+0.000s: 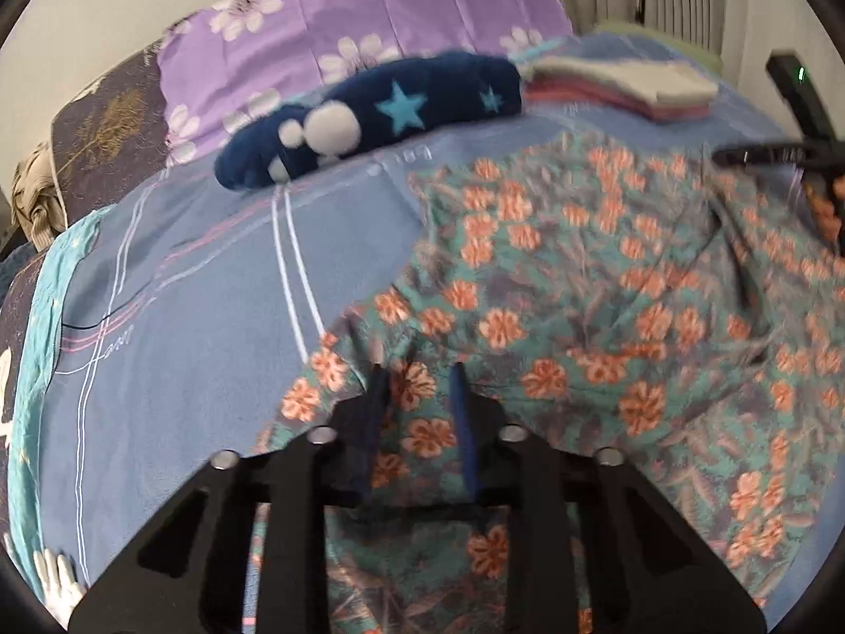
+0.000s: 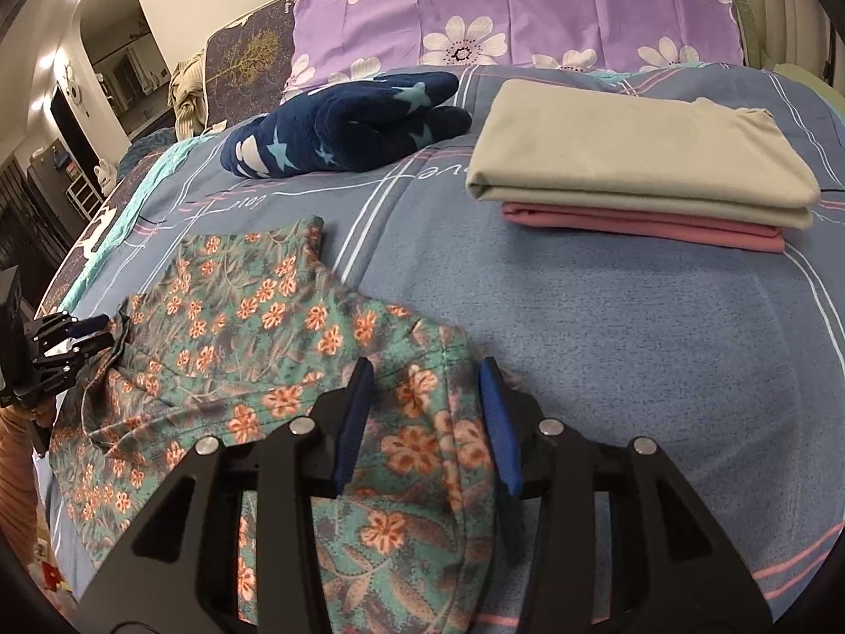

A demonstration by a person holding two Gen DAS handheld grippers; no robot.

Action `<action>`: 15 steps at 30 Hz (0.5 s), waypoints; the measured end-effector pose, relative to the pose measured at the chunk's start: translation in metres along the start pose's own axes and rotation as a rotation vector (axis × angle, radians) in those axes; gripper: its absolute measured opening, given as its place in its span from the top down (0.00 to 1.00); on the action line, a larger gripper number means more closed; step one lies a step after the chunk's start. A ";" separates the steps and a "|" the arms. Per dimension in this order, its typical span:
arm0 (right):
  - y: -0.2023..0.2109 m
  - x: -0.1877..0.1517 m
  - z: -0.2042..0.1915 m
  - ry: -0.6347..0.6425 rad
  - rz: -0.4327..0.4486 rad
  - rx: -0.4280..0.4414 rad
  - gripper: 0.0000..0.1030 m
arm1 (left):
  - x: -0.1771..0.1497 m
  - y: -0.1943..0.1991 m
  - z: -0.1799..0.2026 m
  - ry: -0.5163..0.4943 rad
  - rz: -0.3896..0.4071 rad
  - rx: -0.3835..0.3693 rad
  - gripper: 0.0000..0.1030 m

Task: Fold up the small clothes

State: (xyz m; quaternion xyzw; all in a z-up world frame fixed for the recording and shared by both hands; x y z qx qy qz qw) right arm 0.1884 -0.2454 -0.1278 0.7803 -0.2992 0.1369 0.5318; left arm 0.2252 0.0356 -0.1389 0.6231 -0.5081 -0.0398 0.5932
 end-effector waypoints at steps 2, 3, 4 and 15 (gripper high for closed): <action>-0.001 -0.001 -0.002 0.008 -0.002 -0.005 0.90 | -0.003 -0.004 0.001 0.000 -0.012 0.015 0.99; 0.000 -0.001 -0.003 0.009 0.005 -0.008 0.91 | -0.003 -0.002 -0.001 0.007 -0.005 0.021 0.99; 0.005 0.000 -0.004 0.010 0.025 -0.011 0.92 | -0.002 0.003 -0.002 0.020 0.008 0.026 0.99; 0.100 0.033 -0.025 -0.039 0.276 0.111 0.92 | 0.017 0.128 -0.057 0.204 0.294 0.188 0.99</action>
Point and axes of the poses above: each gripper's, at about its wrist camera, not at the fingertips, and y roughly against the way its jaws point, z to its right, x to its top, the point moved 9 cm from there along -y, roughly the way its jaws point, and after that the axes turned 13 degrees about -y, right-handed, at the moved point
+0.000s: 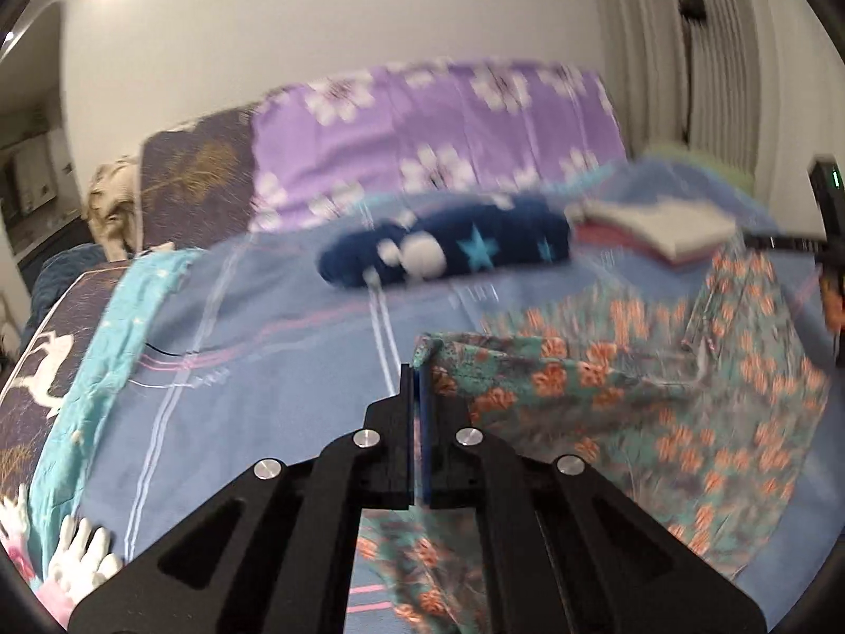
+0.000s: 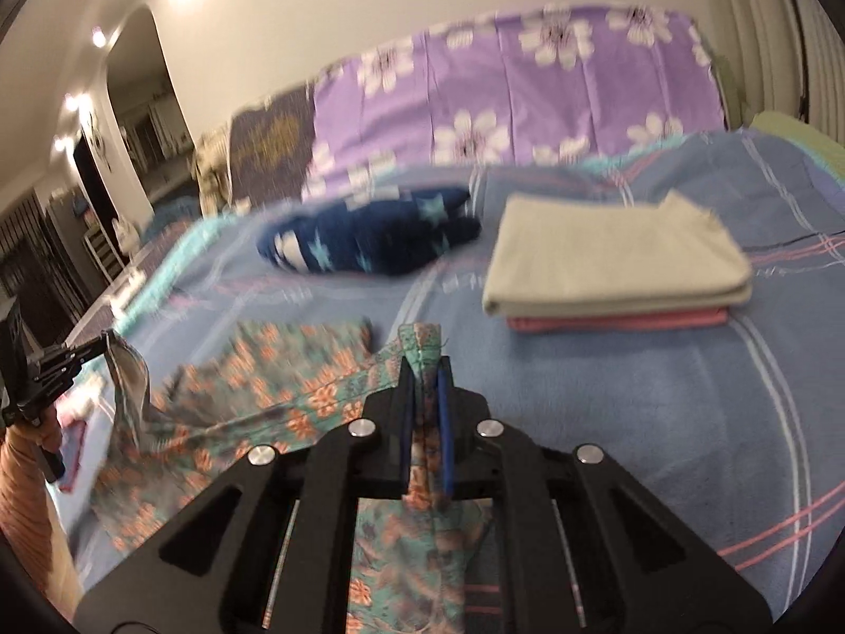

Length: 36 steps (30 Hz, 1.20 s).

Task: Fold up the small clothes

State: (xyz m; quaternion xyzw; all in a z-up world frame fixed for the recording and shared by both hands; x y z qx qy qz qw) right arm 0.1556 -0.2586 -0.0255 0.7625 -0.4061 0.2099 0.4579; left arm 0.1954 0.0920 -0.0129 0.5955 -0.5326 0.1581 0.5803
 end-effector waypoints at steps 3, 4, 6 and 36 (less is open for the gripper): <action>-0.001 0.019 -0.003 -0.051 0.029 0.026 0.92 | 0.010 0.002 -0.023 0.046 0.011 0.048 0.99; -0.008 0.023 -0.002 -0.073 0.024 0.027 0.92 | 0.011 -0.002 -0.028 0.056 0.005 0.053 0.99; -0.027 0.028 0.001 -0.108 0.000 0.025 0.92 | 0.009 -0.021 -0.041 0.071 -0.032 0.086 0.99; -0.018 -0.077 0.099 -0.171 -0.266 -0.127 0.86 | 0.032 -0.025 0.226 -0.304 -0.069 -0.324 0.47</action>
Point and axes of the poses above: each gripper's, at about its wrist camera, not at the fingertips, and y roughly against the way its jaws point, z to its right, x to its top, the point moved 9 cm from there along -y, roughly the way its jaws point, and after that the axes turned 13 degrees about -y, right-handed, at the moved point
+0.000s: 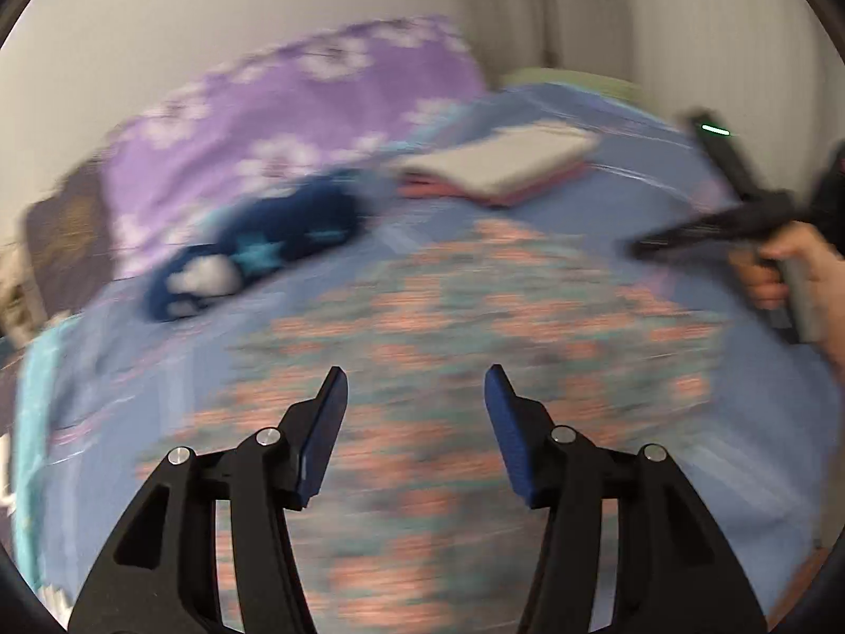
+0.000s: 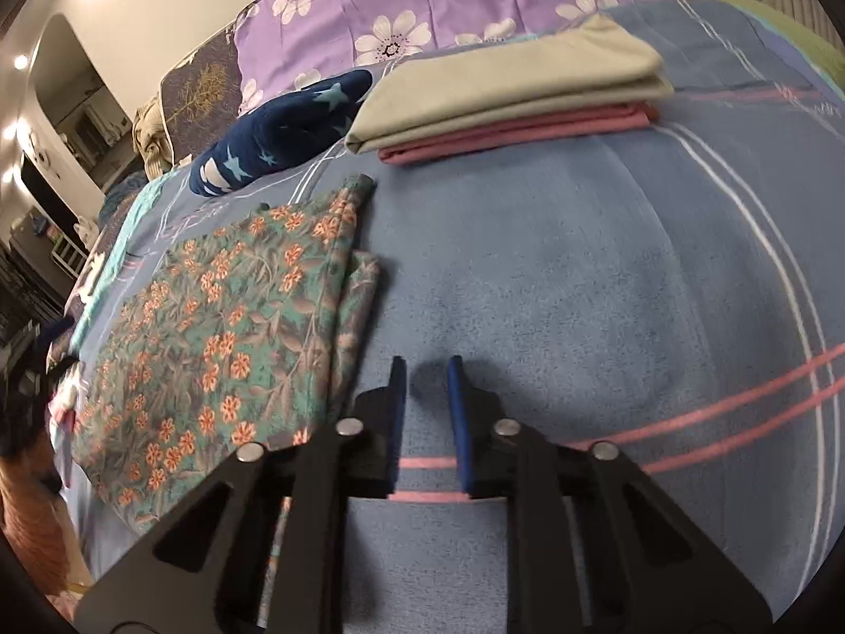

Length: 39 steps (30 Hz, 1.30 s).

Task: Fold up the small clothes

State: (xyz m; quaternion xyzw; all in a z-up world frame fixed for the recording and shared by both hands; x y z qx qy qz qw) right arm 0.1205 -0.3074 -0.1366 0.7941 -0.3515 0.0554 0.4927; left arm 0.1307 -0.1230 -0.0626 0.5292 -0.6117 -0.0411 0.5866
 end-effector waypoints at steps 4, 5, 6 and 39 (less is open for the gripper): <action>-0.012 0.004 -0.017 0.042 -0.073 0.068 0.86 | 0.027 -0.020 0.073 -0.048 -0.019 -0.129 0.47; -0.014 0.005 -0.019 0.052 -0.081 0.078 0.86 | 0.031 -0.024 0.084 -0.057 -0.026 -0.144 0.47; -0.014 0.007 -0.022 0.057 -0.083 0.095 0.85 | 0.035 -0.030 0.100 -0.066 -0.037 -0.167 0.47; -0.009 -0.004 -0.007 0.020 -0.060 0.311 0.53 | 0.032 -0.073 0.137 0.162 -0.249 -0.153 0.79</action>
Point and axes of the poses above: each gripper's, at about its wrist camera, not at the fingertips, and y roughly against the way its jaws point, z to its right, x to its top, the point moved 9 cm from there along -y, roughly the way its jaws point, and after that the axes turned 13 degrees about -y, right-handed, at the moved point
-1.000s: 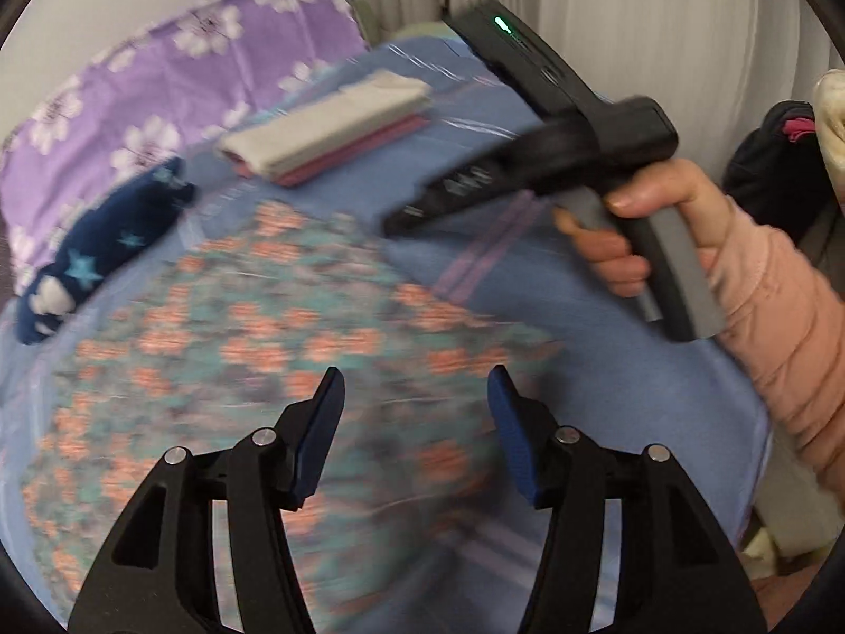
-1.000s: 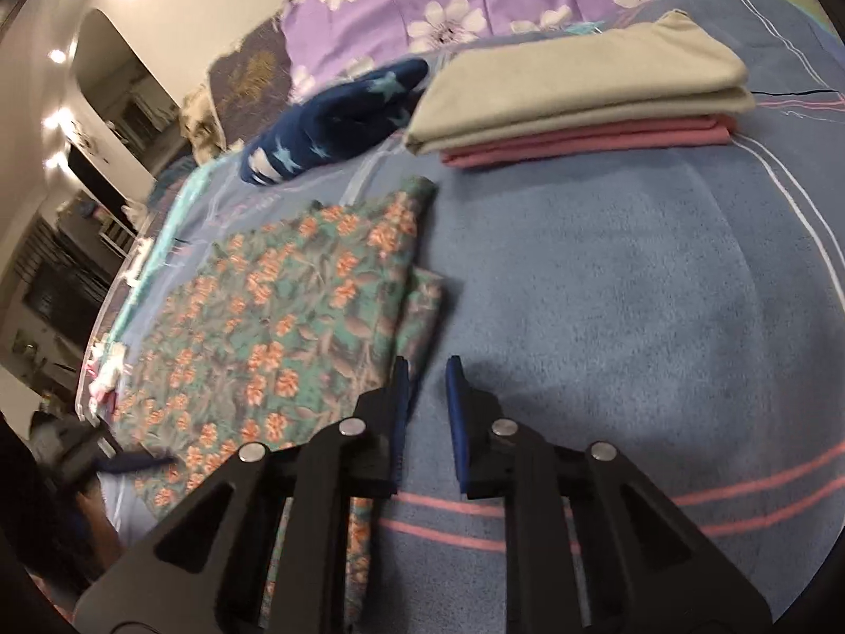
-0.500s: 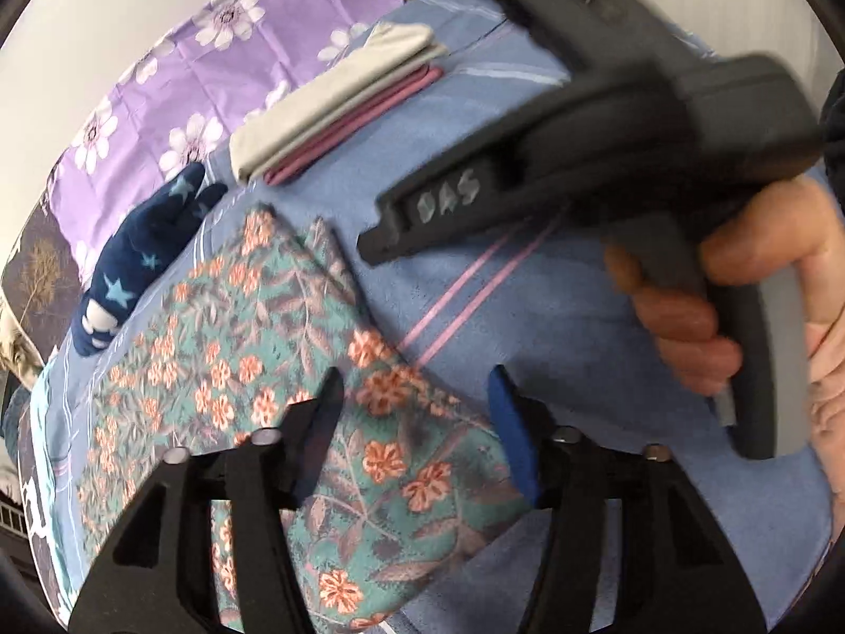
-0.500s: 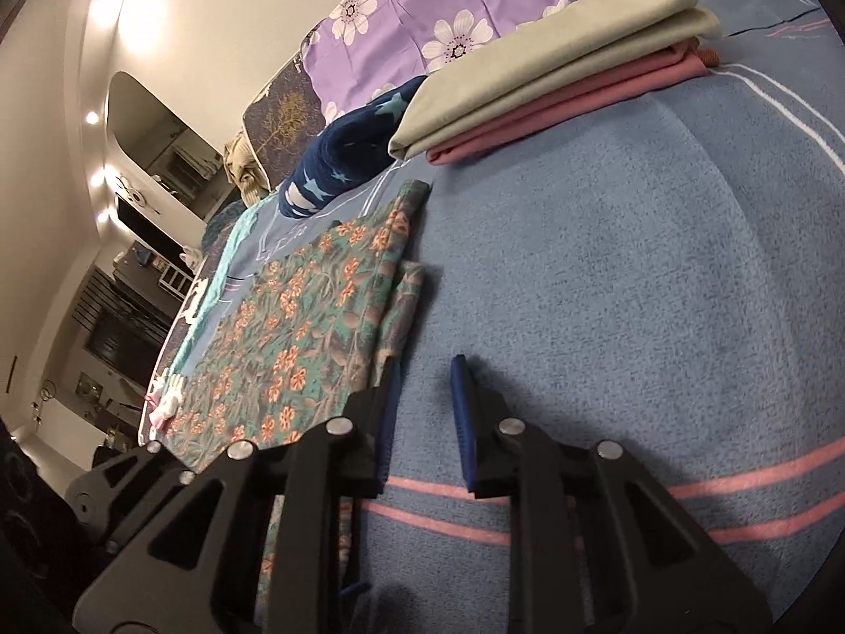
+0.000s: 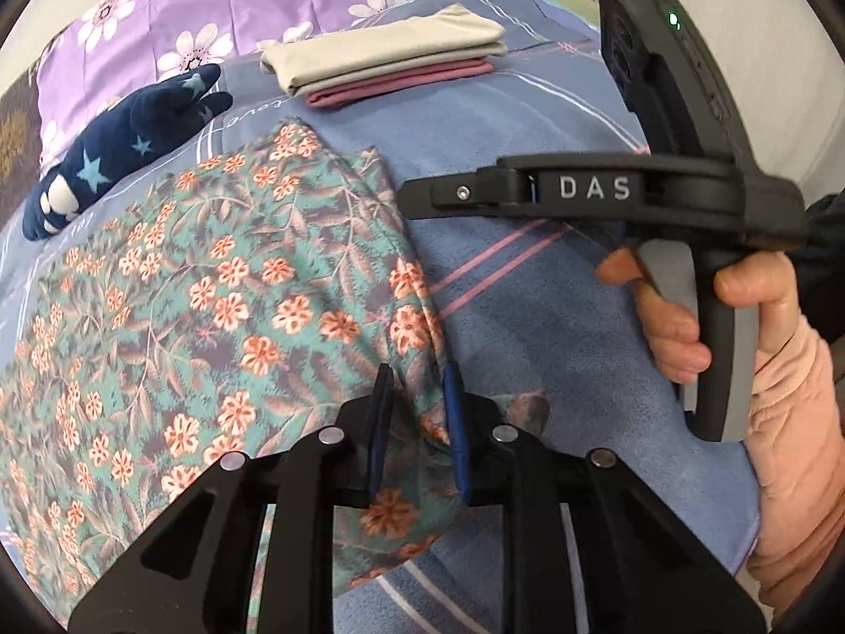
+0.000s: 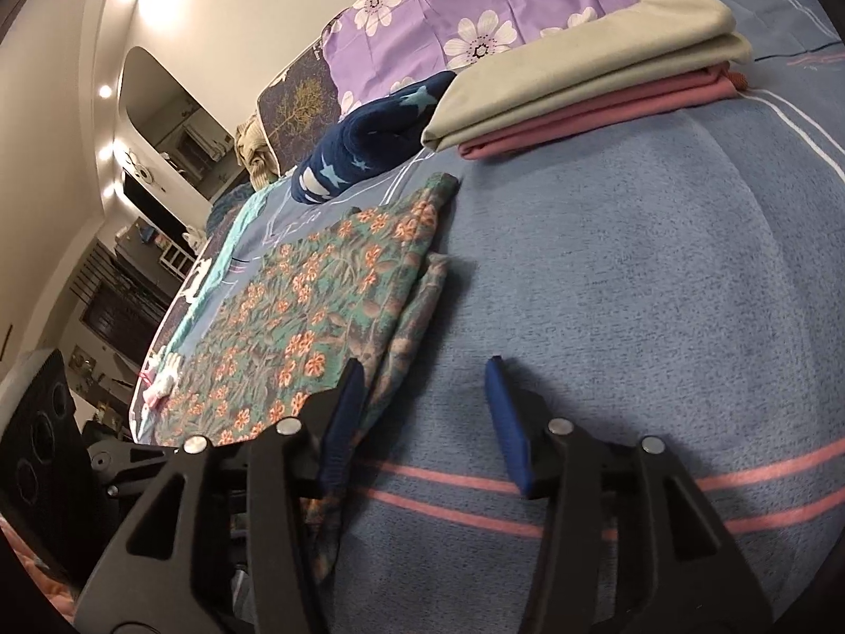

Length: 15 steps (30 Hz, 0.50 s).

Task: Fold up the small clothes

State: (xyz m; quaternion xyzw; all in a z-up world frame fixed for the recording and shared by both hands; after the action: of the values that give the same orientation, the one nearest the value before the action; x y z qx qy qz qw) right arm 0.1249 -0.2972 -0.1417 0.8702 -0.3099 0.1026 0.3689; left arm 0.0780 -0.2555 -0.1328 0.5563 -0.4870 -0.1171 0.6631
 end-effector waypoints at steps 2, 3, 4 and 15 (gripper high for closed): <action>-0.001 0.002 0.001 -0.015 0.008 0.000 0.54 | -0.002 0.002 -0.004 0.013 0.005 -0.011 0.79; -0.001 0.004 0.002 -0.023 0.013 -0.005 0.56 | -0.003 0.004 -0.005 0.022 0.008 -0.020 0.79; -0.002 0.006 0.002 -0.036 0.017 -0.016 0.61 | -0.001 0.003 -0.006 0.027 0.009 -0.026 0.79; -0.024 0.014 -0.011 -0.091 -0.044 0.000 0.63 | -0.003 0.001 -0.003 0.031 0.030 -0.056 0.78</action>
State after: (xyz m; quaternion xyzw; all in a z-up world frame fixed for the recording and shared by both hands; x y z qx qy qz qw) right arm 0.1514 -0.2836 -0.1419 0.8807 -0.3071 0.0550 0.3566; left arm 0.0787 -0.2513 -0.1328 0.5321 -0.4815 -0.1122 0.6874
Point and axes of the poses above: each gripper's, at about its wrist camera, not at the fingertips, and y roughly against the way its jaws point, z to its right, x to its top, the point moved 9 cm from there along -y, roughly the way its jaws point, and after that the axes turned 13 degrees about -y, right-handed, at the moved point
